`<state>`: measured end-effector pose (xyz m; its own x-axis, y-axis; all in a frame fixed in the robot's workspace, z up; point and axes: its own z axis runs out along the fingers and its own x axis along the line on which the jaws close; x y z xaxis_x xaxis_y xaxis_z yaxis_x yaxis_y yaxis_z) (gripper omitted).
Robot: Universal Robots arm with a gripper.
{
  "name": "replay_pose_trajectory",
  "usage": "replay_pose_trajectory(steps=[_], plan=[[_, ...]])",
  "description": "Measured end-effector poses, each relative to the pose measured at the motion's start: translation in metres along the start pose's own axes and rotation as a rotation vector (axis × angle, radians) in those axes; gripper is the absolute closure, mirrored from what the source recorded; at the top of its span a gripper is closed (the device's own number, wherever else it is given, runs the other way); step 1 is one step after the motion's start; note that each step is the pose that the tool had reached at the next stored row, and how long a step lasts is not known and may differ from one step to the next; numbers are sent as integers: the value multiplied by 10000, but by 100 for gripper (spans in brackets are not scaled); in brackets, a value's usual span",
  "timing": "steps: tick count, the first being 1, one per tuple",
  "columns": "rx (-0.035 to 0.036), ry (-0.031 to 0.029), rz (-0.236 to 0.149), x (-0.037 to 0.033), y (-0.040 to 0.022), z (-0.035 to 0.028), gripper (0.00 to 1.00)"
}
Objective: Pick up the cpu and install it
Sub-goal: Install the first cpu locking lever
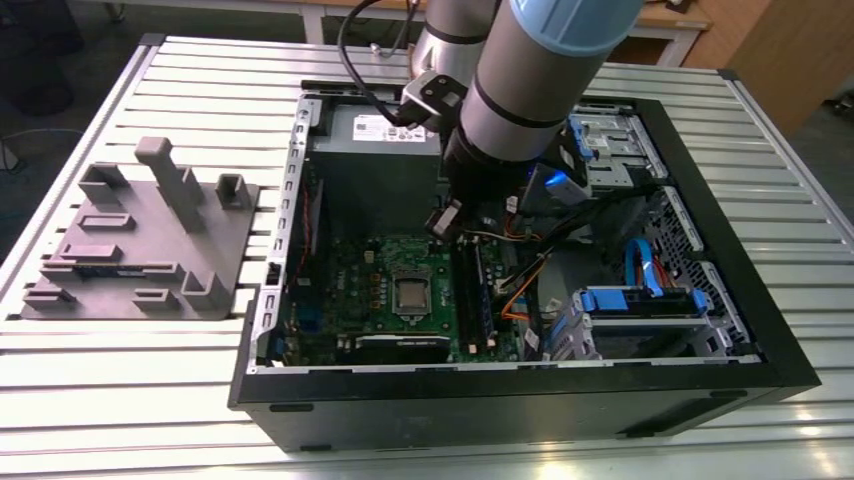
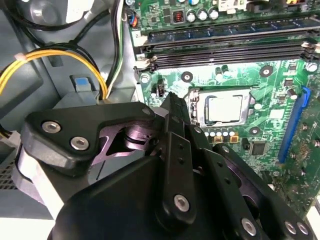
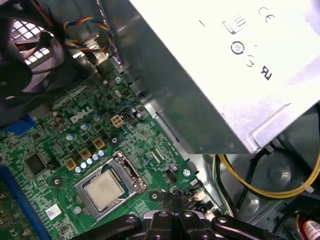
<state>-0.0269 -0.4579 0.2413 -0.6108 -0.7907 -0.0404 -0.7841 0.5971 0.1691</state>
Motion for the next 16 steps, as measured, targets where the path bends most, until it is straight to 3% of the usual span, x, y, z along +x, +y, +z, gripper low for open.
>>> replay_pose_trajectory(steps=[16], plan=[[-8,-8,-50,-46,32,26,90]])
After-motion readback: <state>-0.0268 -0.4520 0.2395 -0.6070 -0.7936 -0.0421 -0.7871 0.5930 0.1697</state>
